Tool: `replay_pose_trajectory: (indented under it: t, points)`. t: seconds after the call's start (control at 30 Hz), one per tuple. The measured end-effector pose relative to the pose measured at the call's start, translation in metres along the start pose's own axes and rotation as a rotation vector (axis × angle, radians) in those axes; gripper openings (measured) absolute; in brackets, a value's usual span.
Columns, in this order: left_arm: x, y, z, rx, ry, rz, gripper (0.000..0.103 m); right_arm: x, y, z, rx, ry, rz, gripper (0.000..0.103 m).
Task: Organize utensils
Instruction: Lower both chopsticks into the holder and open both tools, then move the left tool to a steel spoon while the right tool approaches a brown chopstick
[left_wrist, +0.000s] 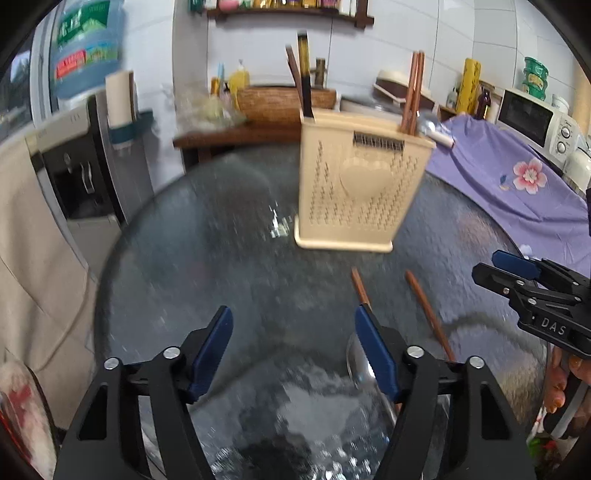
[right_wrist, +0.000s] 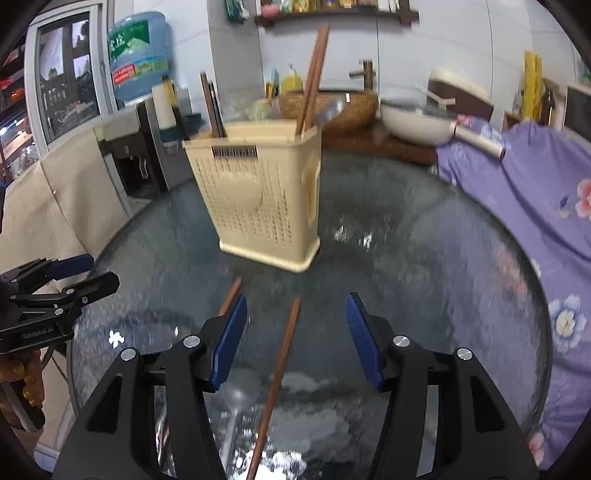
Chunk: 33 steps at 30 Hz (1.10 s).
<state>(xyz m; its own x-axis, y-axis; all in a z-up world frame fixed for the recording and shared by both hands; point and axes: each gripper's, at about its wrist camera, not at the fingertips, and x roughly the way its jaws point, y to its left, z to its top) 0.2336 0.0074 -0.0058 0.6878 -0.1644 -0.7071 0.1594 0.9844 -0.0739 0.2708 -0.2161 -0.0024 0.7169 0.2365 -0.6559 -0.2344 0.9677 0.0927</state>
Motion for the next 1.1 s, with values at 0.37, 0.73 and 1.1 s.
replay_pose_trajectory:
  t: [0.37,0.73,1.1]
  points:
    - [0.032,-0.016,-0.033,0.016,0.109,-0.055,0.045,0.023,0.004,-0.038,0.032,0.114,-0.003,0.055]
    - [0.049,-0.019,-0.034,-0.016,0.157,-0.129,0.042,0.036,0.001,-0.035,0.052,0.164,0.014,0.051]
    - [0.057,-0.024,-0.031,-0.005,0.177,-0.146,0.036,0.066,0.005,-0.027,0.036,0.235,-0.024,0.045]
